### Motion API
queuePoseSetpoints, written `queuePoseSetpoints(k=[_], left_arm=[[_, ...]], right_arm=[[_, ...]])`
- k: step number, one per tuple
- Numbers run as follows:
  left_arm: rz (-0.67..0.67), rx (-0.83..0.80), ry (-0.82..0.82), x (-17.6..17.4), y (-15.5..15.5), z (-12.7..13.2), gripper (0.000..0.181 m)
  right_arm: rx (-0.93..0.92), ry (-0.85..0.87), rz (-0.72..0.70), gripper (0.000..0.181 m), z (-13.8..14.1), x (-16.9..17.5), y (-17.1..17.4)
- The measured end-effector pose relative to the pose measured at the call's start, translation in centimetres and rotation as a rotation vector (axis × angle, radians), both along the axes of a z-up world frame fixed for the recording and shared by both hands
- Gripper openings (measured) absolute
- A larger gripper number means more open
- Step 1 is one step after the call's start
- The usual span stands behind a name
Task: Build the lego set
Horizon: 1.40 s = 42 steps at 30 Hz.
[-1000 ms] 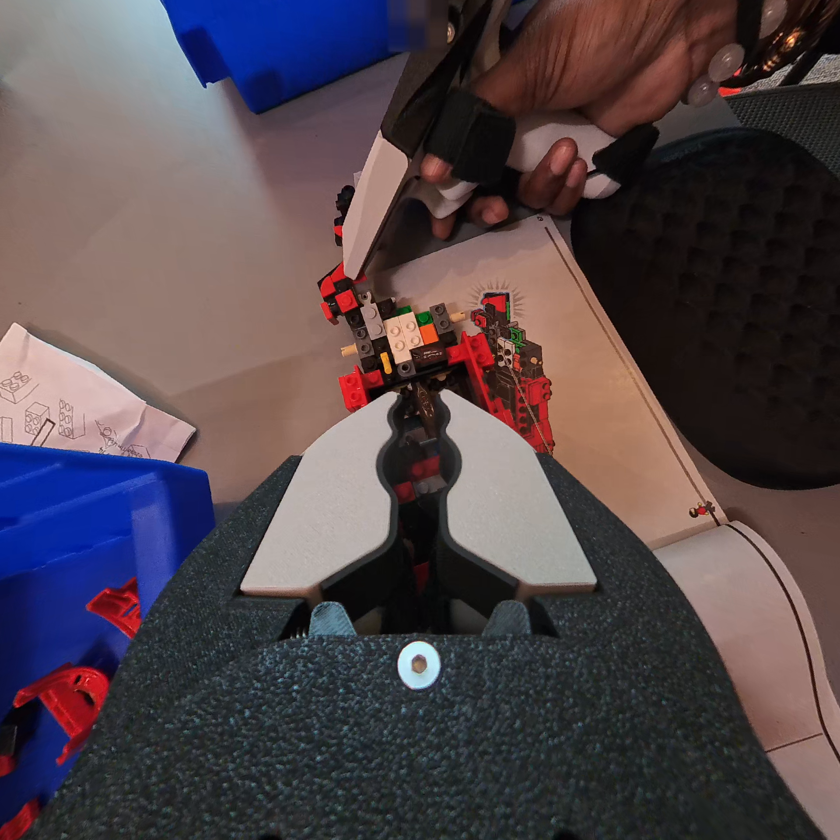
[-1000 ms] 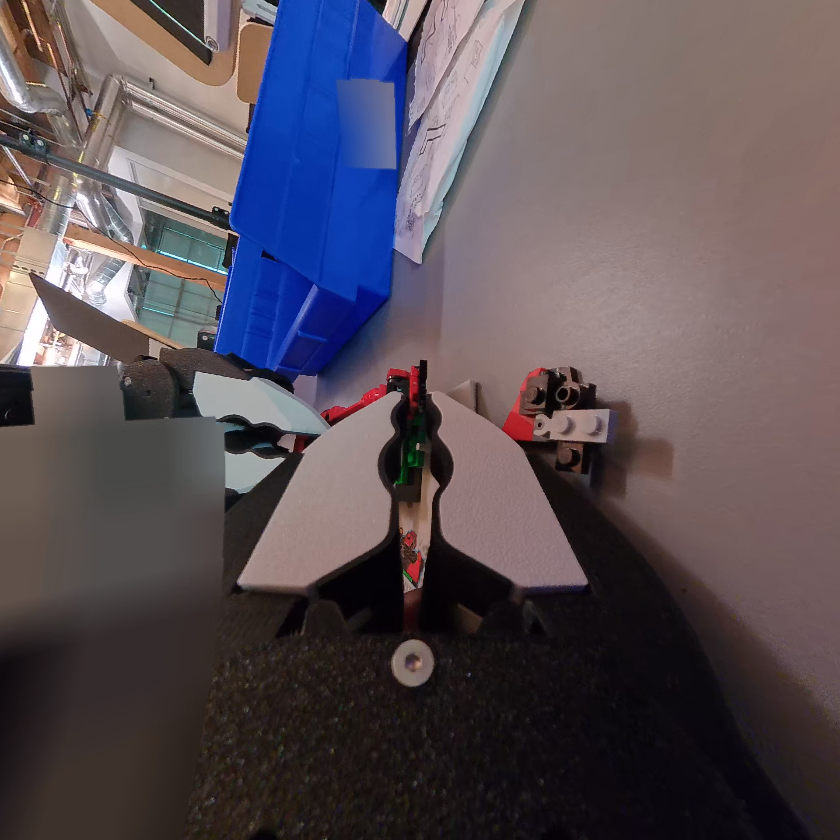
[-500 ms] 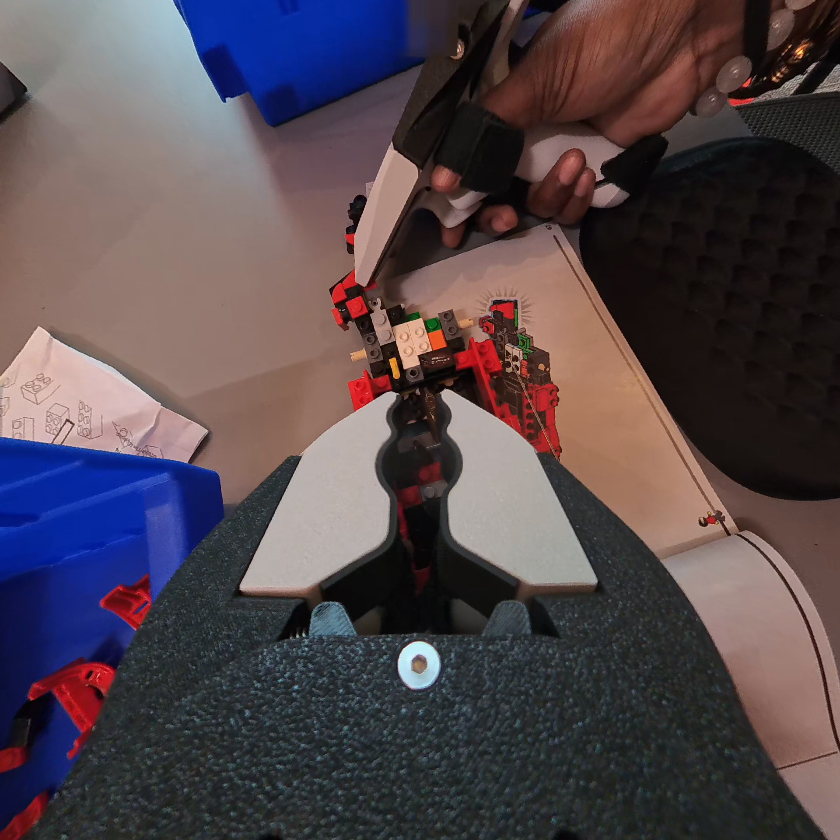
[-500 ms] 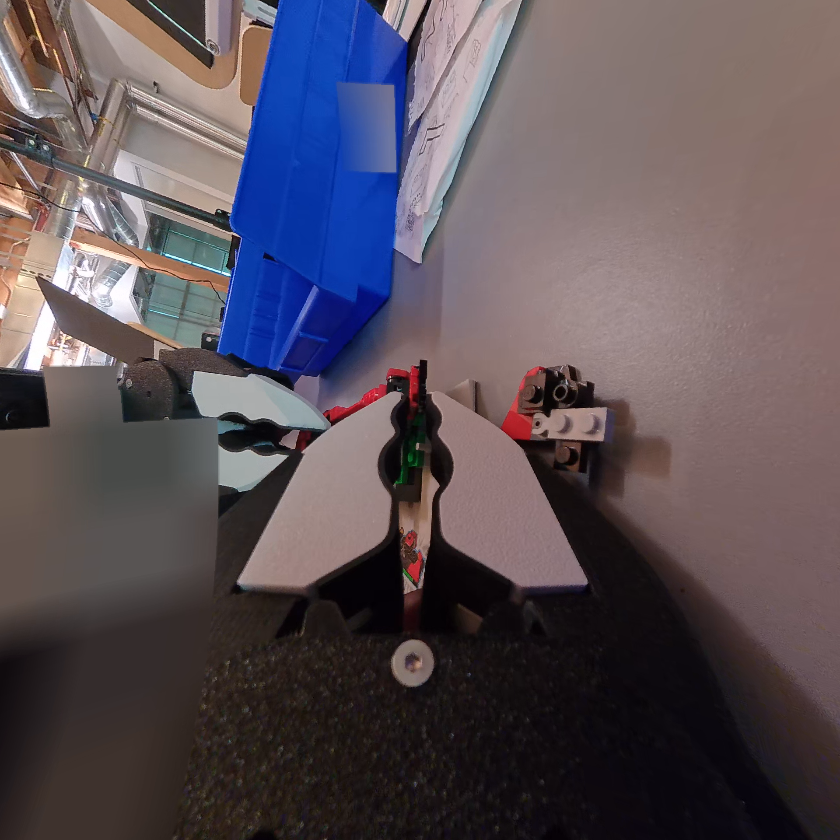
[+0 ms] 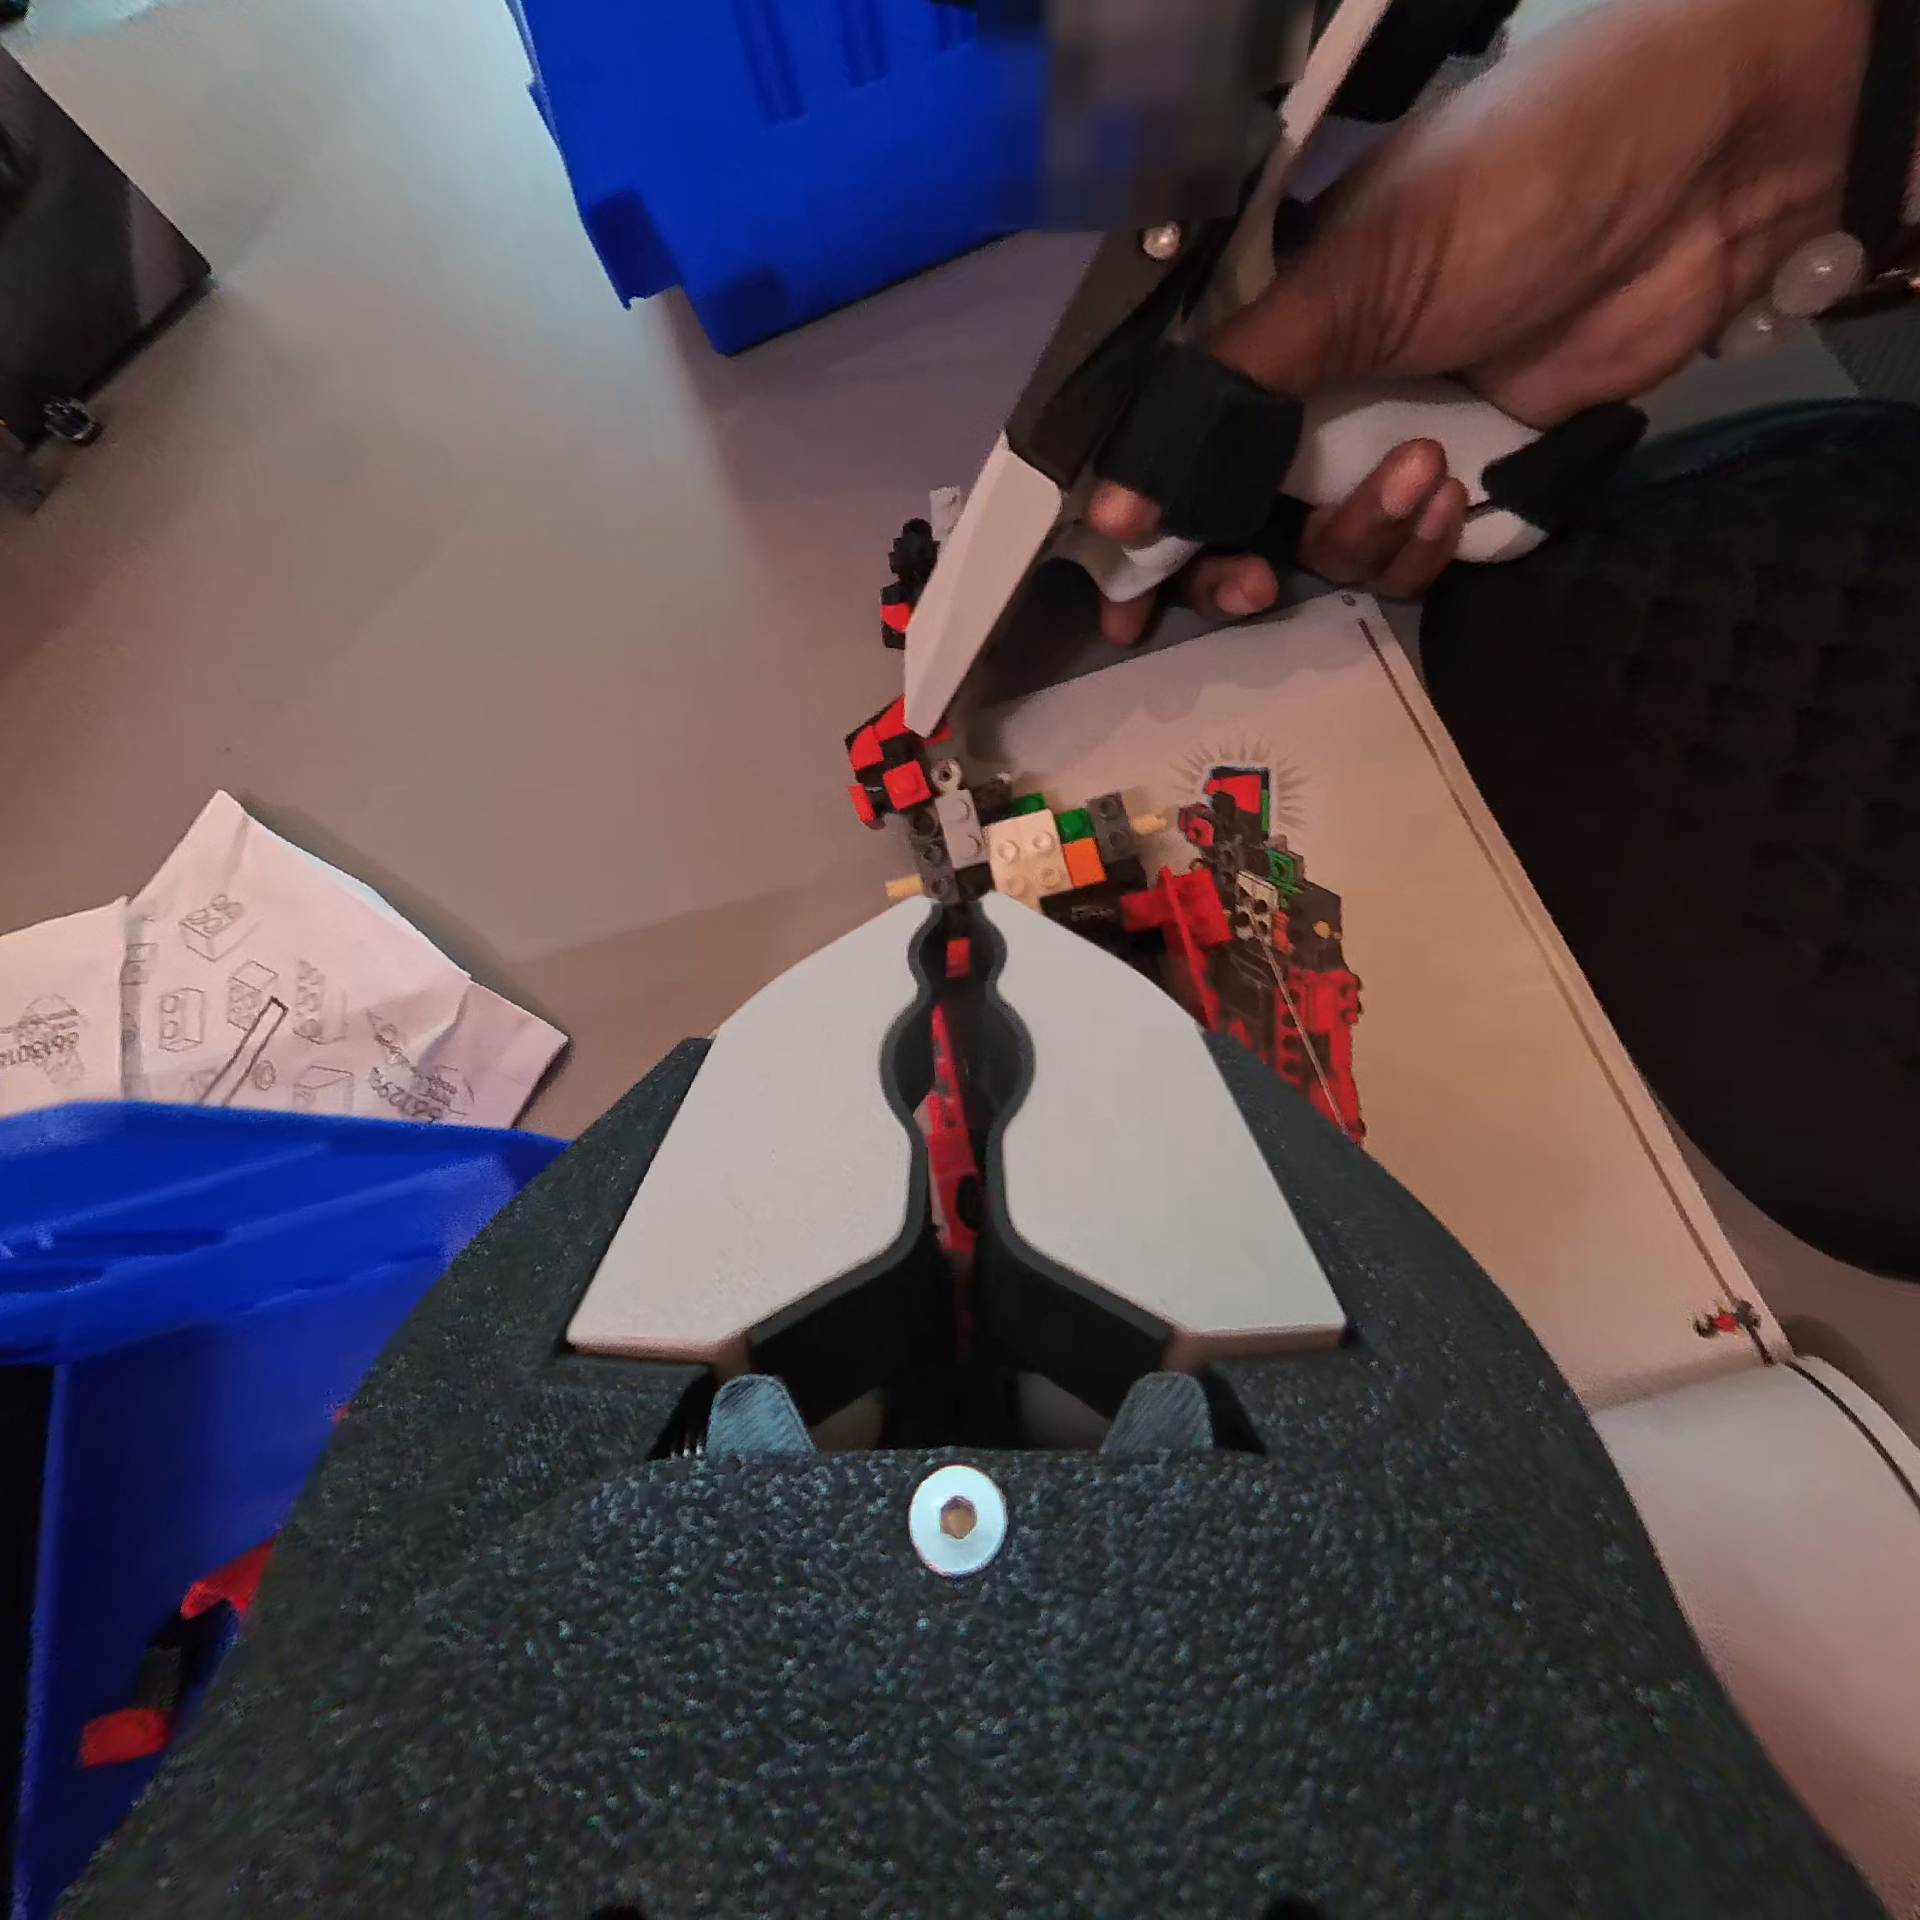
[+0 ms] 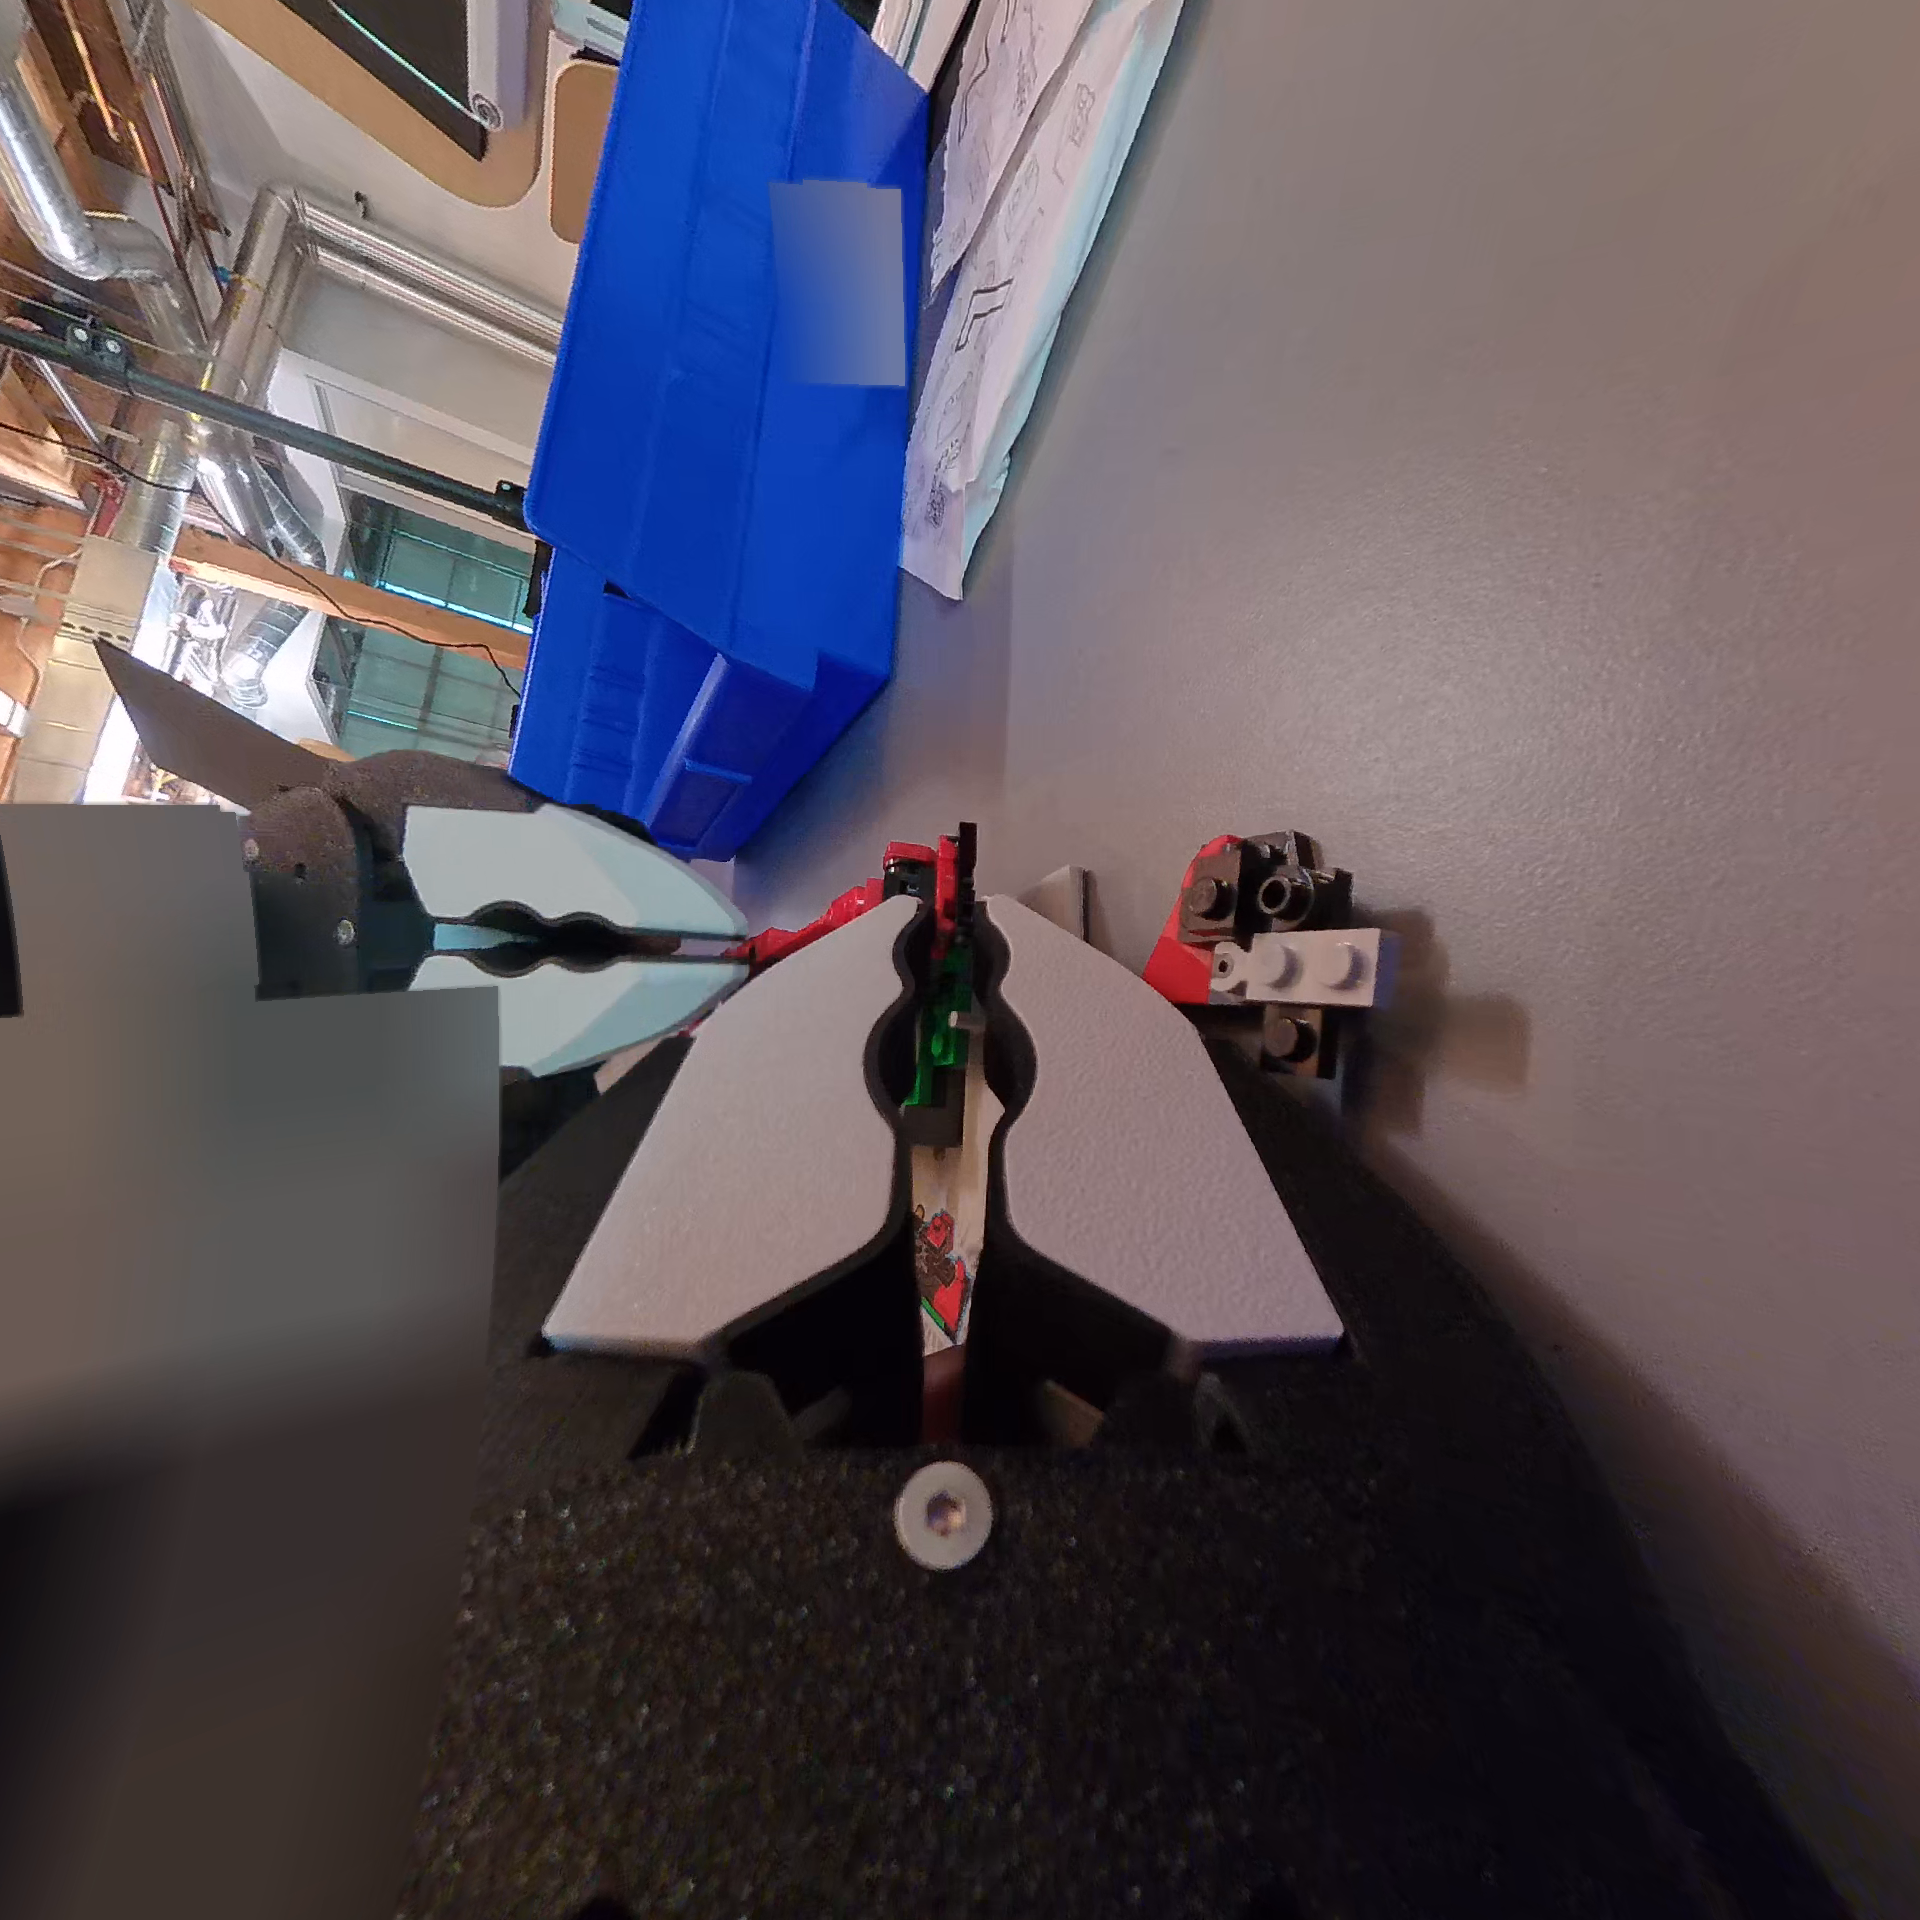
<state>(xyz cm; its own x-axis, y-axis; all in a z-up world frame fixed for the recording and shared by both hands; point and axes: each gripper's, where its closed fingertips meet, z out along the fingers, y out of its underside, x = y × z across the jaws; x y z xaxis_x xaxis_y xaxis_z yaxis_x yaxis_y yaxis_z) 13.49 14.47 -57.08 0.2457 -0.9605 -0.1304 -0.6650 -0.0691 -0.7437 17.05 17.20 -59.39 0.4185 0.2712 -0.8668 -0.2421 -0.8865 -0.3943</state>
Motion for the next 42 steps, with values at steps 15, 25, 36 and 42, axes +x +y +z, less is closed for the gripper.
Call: queuePoseSetpoints(k=[15,25,36,42], left_arm=[[0.001,-0.063,0.109,0.9,1.8,-0.7,0.004],[-0.006,-0.074,0.085,2.1,1.5,-1.8,0.005],[-0.062,-0.020,0.179,2.2,1.1,-2.4,0.000],[-0.088,0.001,0.246,2.0,0.7,-2.7,0.000]], right_arm=[[0.010,-0.020,-0.005,0.008,-0.1,0.1,0.0],[0.024,-0.055,-0.008,0.009,-0.2,0.1,0.0],[0.018,-0.063,-0.008,0.009,-0.3,0.1,0.0],[0.032,-0.092,0.000,0.011,-0.4,0.1,-0.1]])
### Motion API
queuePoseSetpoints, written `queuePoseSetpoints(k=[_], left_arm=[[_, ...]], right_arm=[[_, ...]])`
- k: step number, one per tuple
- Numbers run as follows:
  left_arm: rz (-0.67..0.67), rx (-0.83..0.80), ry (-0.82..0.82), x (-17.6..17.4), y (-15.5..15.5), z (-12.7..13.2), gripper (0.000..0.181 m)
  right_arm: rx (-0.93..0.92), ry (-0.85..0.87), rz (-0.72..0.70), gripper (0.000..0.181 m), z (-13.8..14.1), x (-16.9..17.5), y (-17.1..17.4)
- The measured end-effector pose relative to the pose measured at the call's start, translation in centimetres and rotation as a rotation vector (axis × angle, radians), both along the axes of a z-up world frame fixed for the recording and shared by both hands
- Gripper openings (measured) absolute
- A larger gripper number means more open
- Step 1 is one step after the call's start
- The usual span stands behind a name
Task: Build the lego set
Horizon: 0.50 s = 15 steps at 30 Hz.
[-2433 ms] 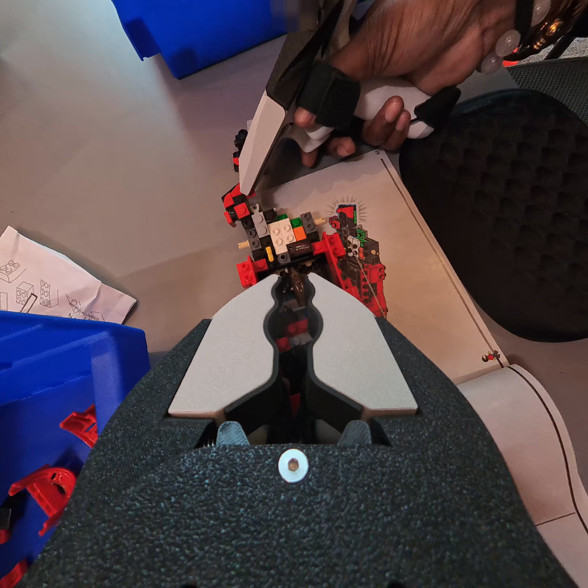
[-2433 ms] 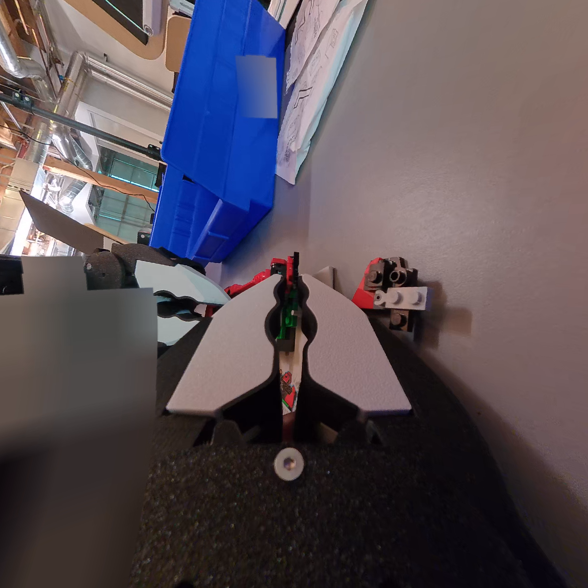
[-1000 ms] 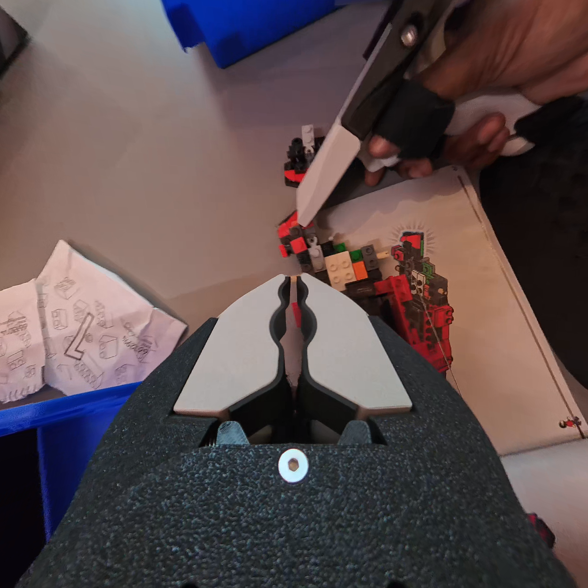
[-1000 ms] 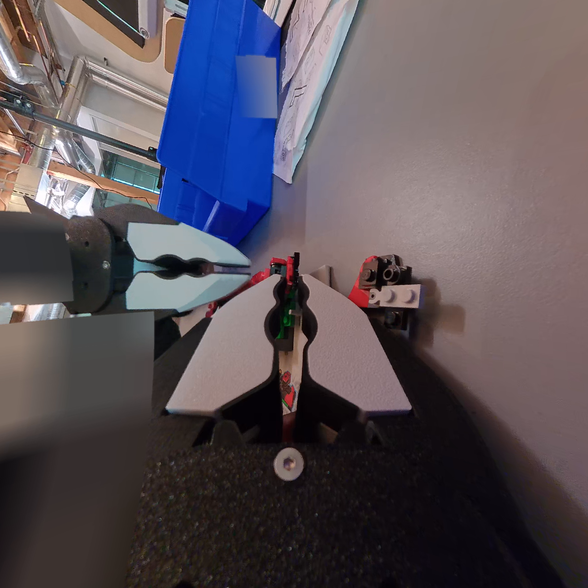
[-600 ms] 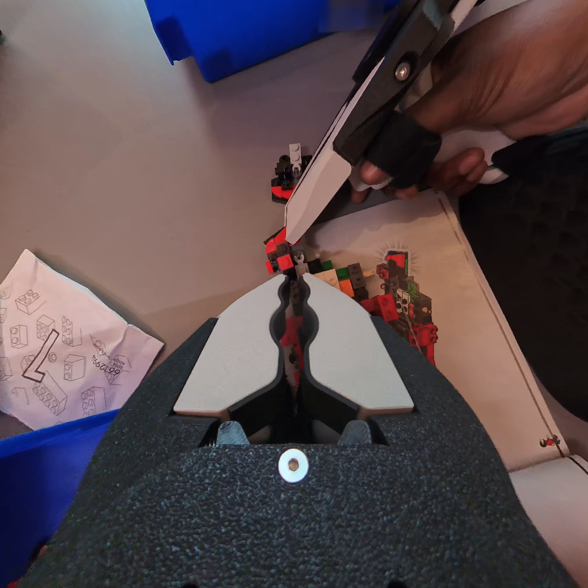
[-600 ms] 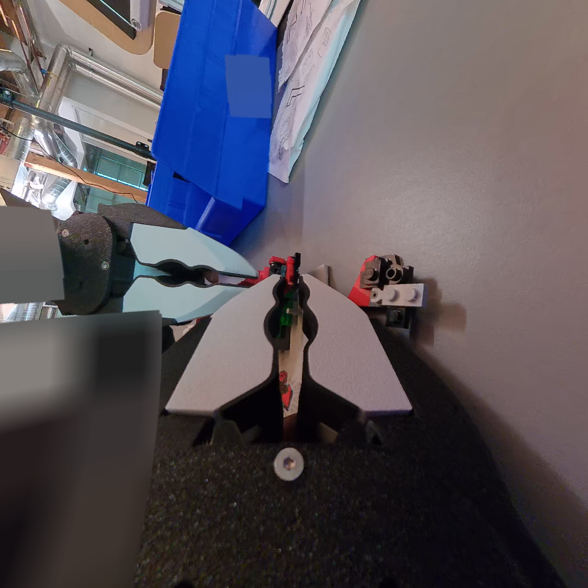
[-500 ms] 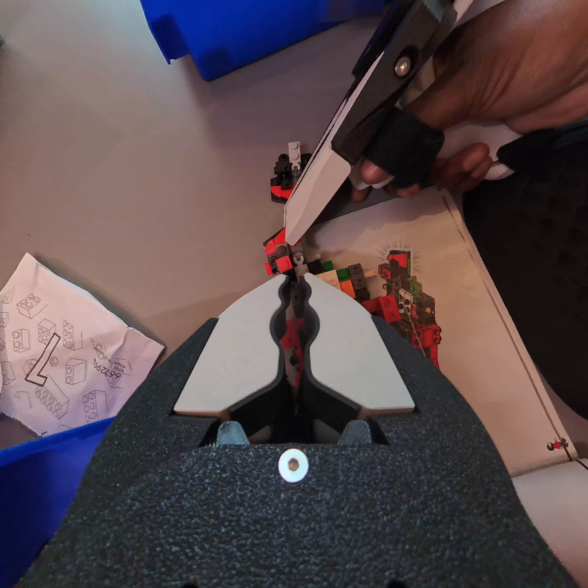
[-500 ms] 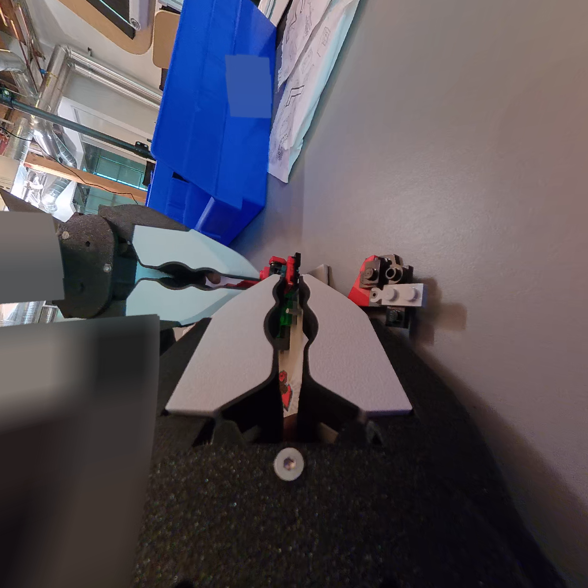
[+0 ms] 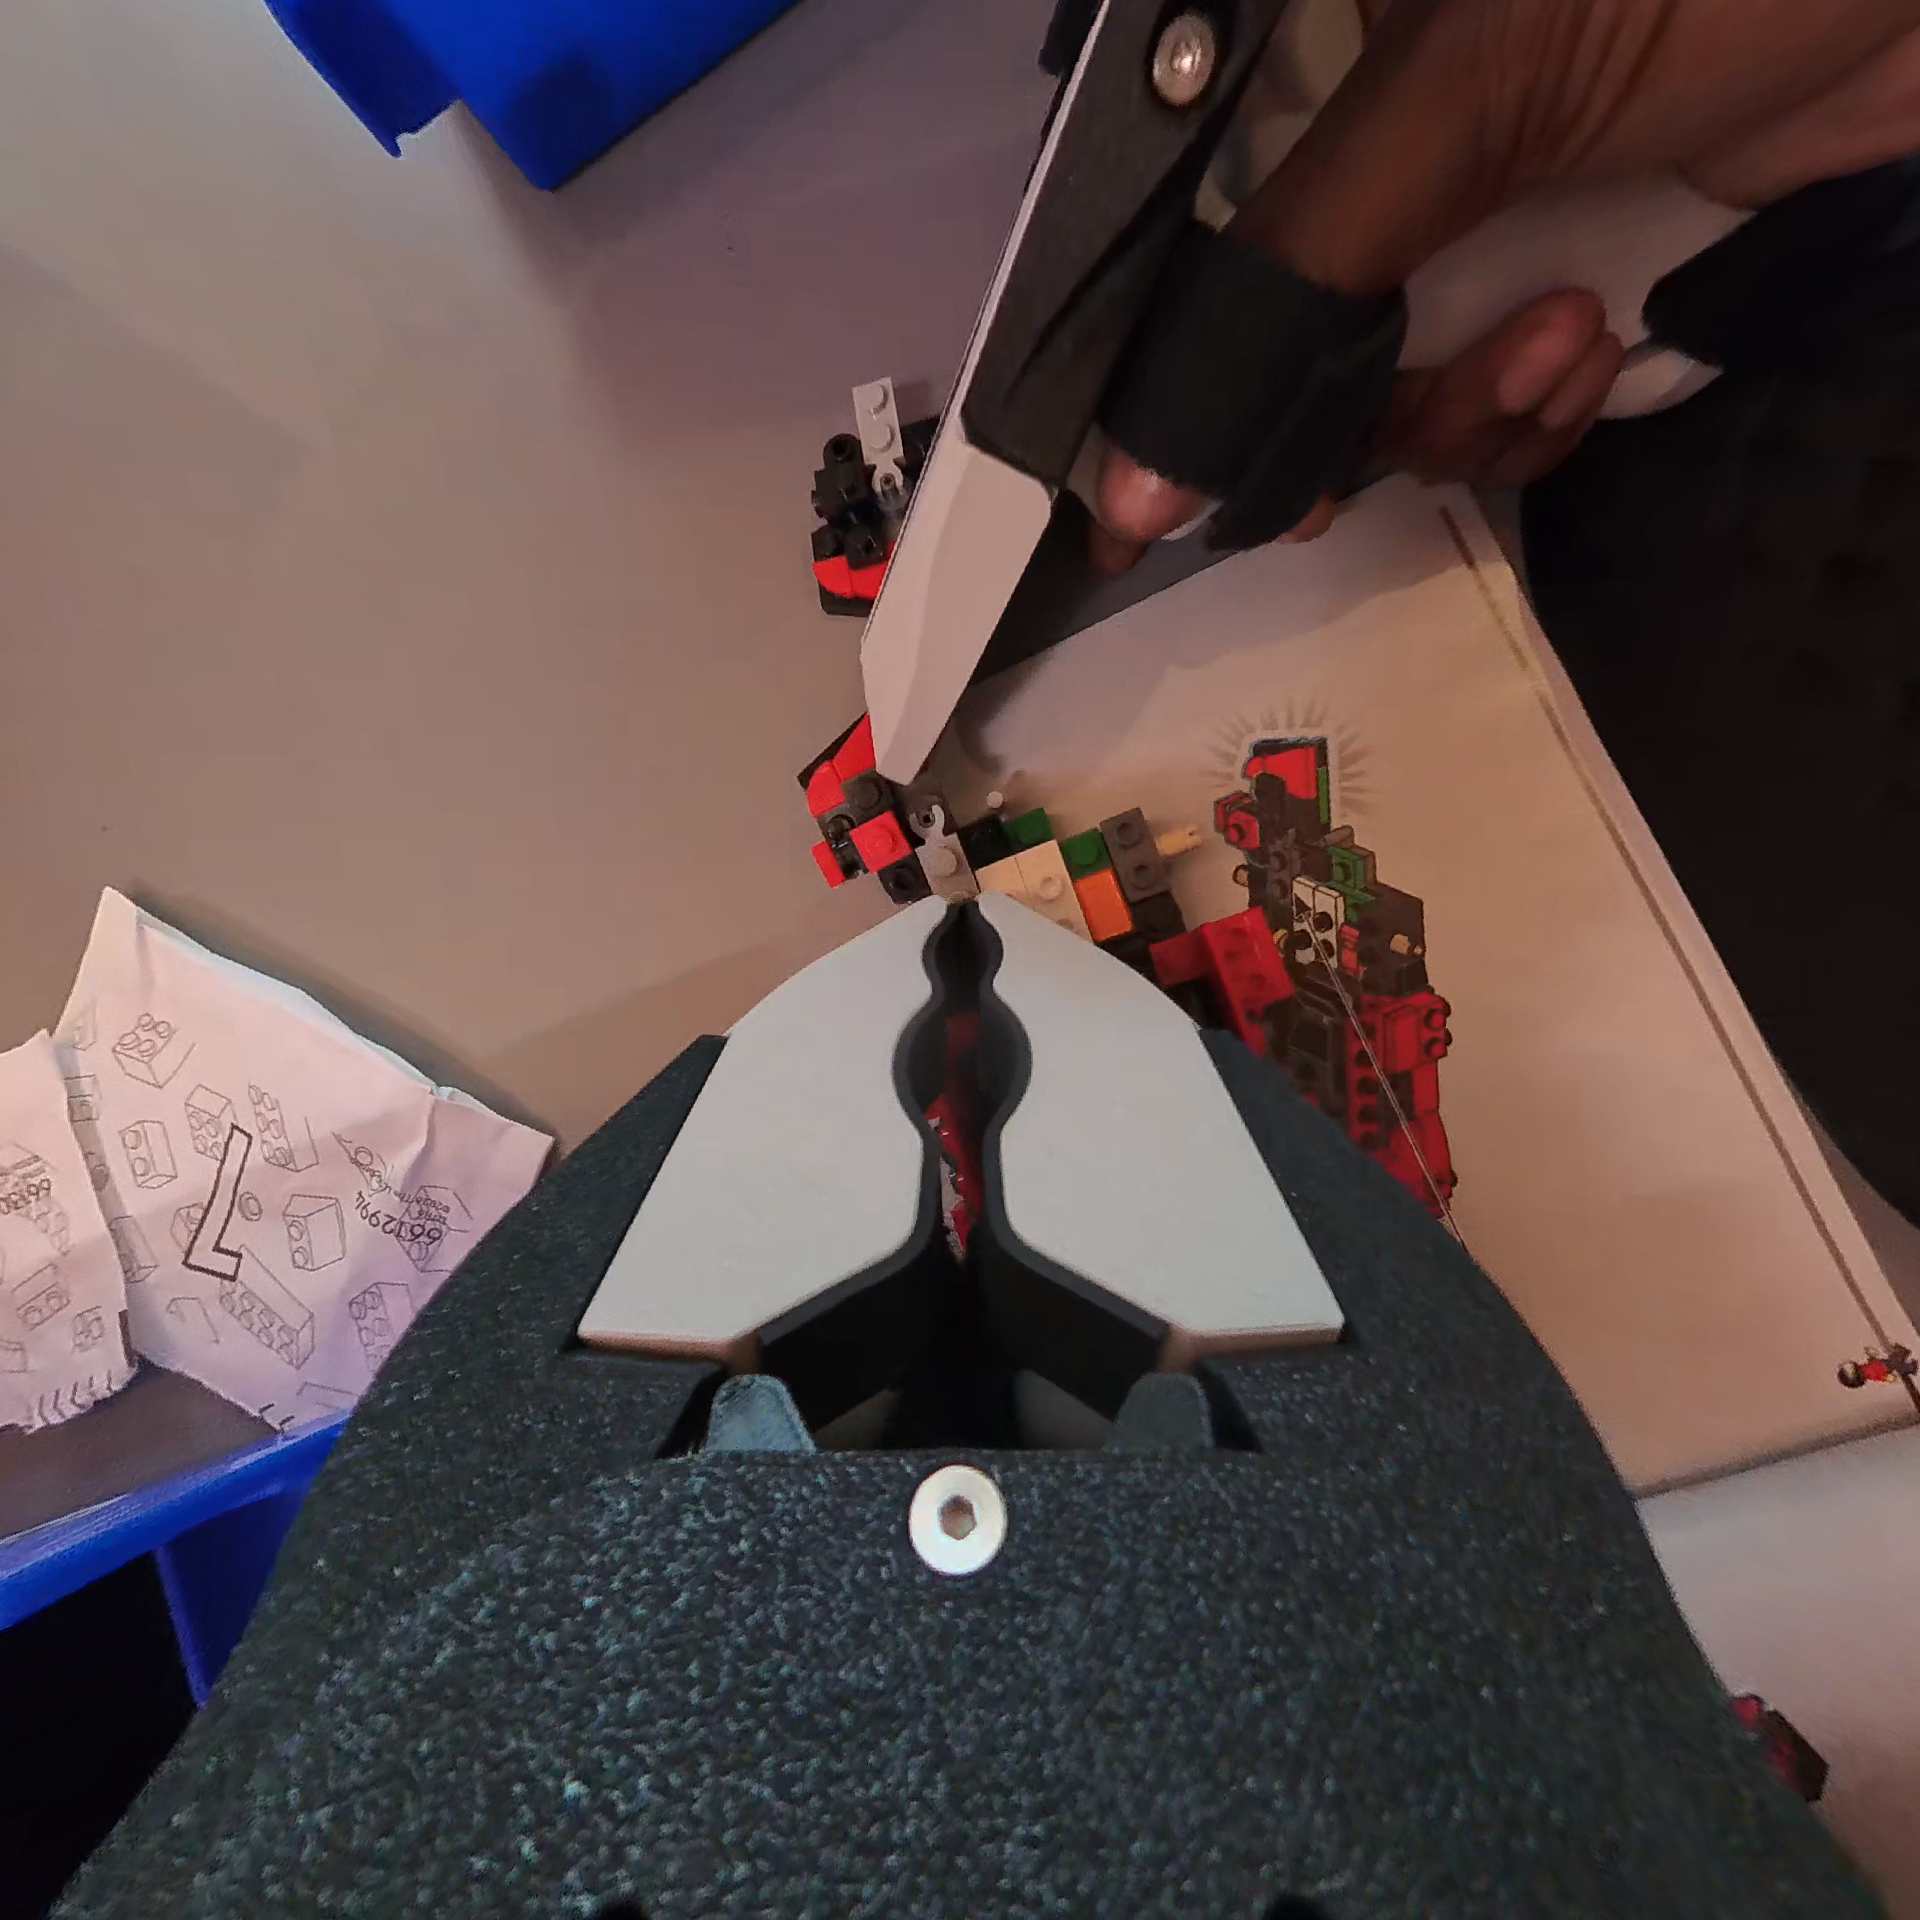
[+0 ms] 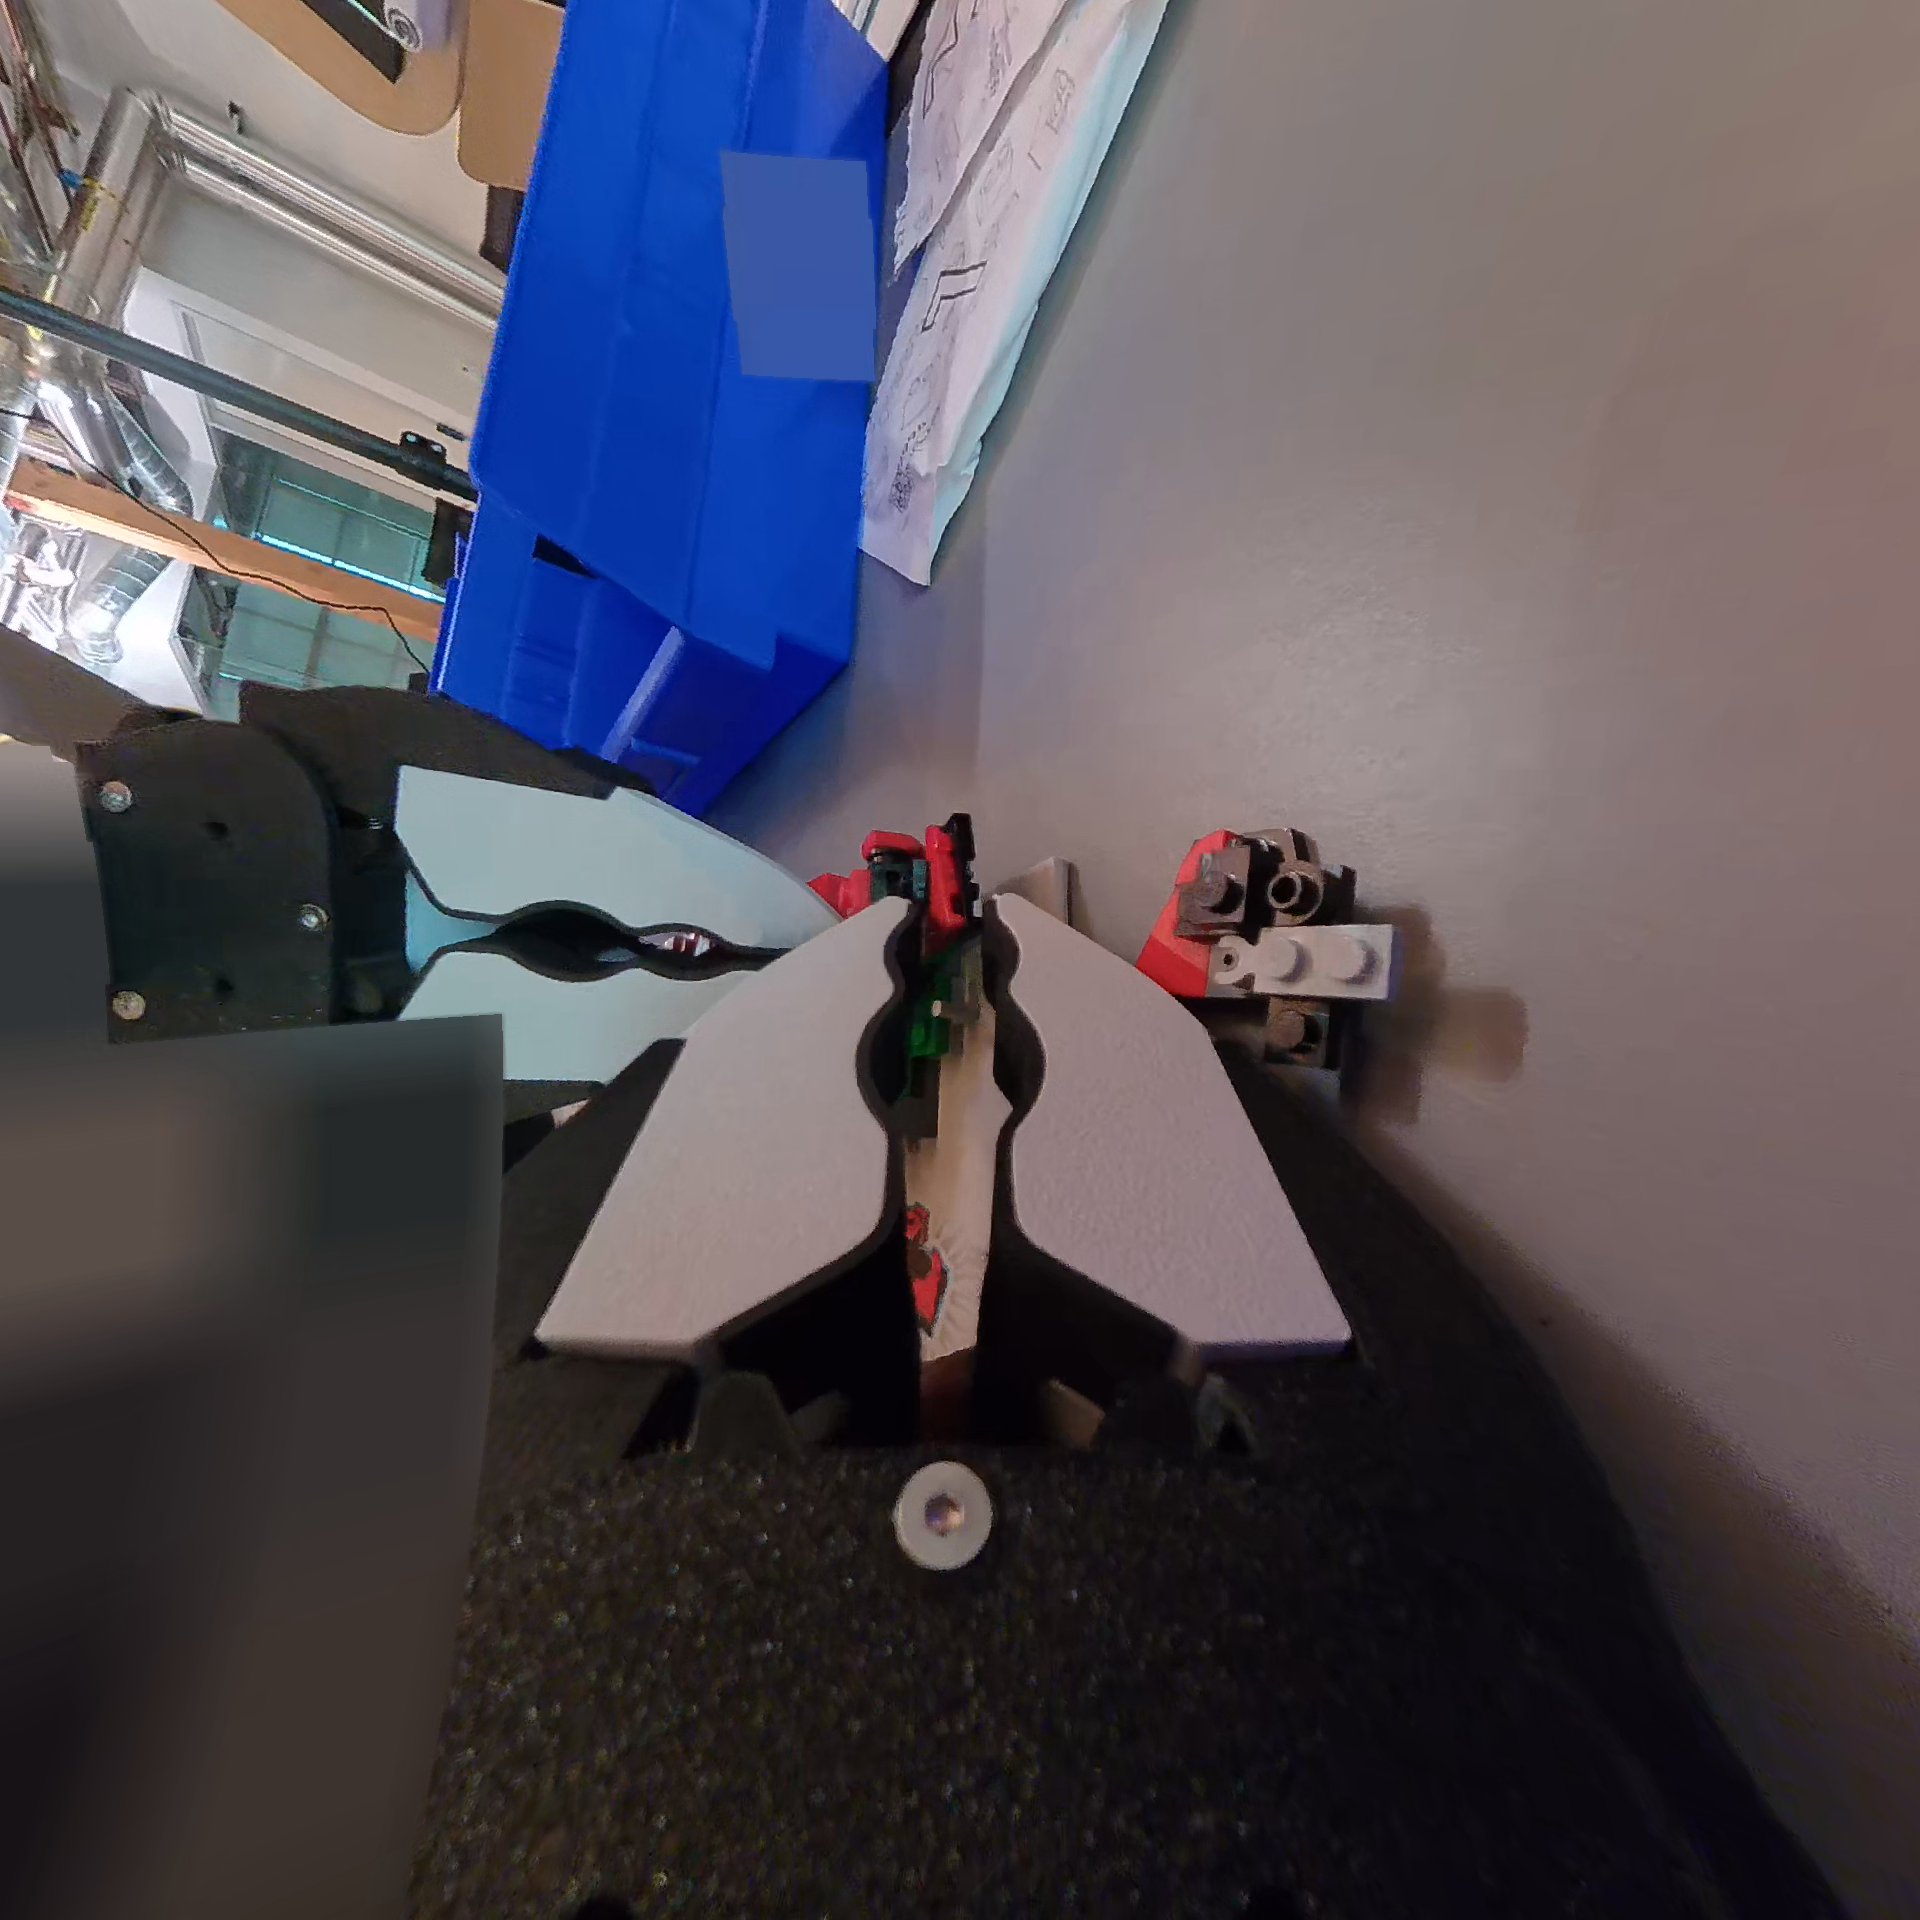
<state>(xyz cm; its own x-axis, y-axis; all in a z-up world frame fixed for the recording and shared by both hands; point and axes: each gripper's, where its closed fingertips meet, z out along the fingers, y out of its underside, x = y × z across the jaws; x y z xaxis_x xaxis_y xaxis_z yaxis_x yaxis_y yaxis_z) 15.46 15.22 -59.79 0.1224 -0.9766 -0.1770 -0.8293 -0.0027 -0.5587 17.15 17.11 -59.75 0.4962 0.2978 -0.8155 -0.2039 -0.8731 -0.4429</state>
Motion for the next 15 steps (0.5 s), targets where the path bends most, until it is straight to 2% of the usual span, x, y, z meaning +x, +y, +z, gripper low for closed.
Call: queuePoseSetpoints(k=[5,15], left_arm=[[0.012,0.029,0.026,-0.15,0.37,0.27,0.000],[-0.070,0.104,0.028,0.12,0.43,0.36,0.000]], right_arm=[[0.008,-0.010,0.005,0.010,0.02,0.00,-0.05],[0.003,-0.023,0.005,0.010,-0.12,0.05,-0.09]])
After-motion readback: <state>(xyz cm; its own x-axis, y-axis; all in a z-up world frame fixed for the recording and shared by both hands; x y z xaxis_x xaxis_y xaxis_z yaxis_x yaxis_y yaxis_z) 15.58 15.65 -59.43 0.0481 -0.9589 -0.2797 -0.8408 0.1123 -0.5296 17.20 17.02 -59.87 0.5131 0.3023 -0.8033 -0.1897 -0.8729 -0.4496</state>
